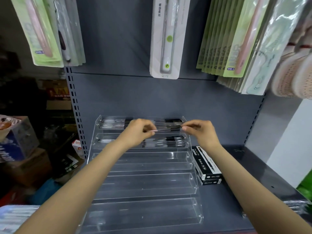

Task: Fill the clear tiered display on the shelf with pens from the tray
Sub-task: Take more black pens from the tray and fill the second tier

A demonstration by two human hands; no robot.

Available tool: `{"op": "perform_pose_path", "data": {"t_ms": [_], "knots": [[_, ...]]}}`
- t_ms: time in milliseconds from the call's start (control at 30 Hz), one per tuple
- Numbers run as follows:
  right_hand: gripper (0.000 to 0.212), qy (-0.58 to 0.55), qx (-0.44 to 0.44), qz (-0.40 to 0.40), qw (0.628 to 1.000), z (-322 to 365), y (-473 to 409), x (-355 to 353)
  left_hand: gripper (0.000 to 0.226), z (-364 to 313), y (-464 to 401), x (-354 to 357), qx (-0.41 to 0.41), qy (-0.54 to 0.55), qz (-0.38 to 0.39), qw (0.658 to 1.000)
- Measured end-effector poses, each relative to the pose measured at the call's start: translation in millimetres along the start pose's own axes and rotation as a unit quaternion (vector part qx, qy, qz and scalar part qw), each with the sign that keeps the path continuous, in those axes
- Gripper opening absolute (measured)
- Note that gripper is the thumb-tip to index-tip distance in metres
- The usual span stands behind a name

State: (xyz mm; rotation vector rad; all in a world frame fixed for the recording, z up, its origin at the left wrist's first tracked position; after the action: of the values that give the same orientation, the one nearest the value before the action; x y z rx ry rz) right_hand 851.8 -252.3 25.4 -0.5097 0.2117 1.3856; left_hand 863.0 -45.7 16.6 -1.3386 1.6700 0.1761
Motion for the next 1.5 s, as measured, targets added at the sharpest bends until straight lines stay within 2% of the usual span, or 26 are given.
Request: {"op": "perform_pose_path", "data": {"t_ms": [100, 233, 367, 500, 667, 800, 1200, 1400, 1500], "knots": [[0.01, 0.036, 0.007, -0.001, 0.999, -5.5, 0.2, 2.4, 0.016, 6.1, 3.3, -2.2, -0.011, -0.031, -0.006, 0.999], [0.039, 0.08, 0.053, -0.031, 0.995, -21.9, -3.1, -2.8, 0.02, 14.6, 4.0, 1.5, -0.04, -0.086, 0.003, 0.996], [0.055, 0.048, 0.111, 0.012, 0.993, -34.8, -0.3, -0.2, 0.02, 17.6, 2.4, 12.0, -0.051, -0.11, 0.016, 0.993], [0.053, 0.06, 0.116, 0.017, 0.991, -39.1, 0.3, 5.8, 0.019, 16.1, -2.3, 16.0, -0.045, -0.159, 0.039, 0.986], [0.048, 0.069, 0.121, 0.013, 0.99, -43.3, 1.9, 6.6, 0.016, 21.1, -8.9, 15.6, -0.058, -0.156, 0.079, 0.983], [0.038, 0.08, 0.113, 0.011, 0.99, -40.0, 6.0, 6.9, 0.017, 20.9, -11.3, 18.5, -0.056, -0.166, 0.084, 0.981], [0.035, 0.077, 0.126, 0.017, 0.989, -36.0, 8.1, 8.9, 0.021, 20.0, -16.9, 21.0, -0.052, -0.171, 0.103, 0.978], [0.048, 0.099, 0.112, 0.0, 0.989, -31.4, 11.4, 4.0, 0.026, 14.8, -13.5, 18.9, -0.047, -0.165, 0.062, 0.983], [0.037, 0.117, 0.067, -0.021, 0.991, -18.6, 17.8, 1.8, 0.026, 4.4, -5.5, 13.0, -0.033, -0.111, -0.018, 0.993]]}}
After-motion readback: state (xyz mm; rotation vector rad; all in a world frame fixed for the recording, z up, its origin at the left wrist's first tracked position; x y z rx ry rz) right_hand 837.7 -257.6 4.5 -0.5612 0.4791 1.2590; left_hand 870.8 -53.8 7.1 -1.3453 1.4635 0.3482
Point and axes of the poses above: each hand's wrist, its own y-axis away from the middle knuckle, its own x-axis out of the palm, z = x × y, the point moved 6 cm from there along -y, towards the middle knuckle, and after that the axes turned 12 degrees about x, right-handed, at the moved point
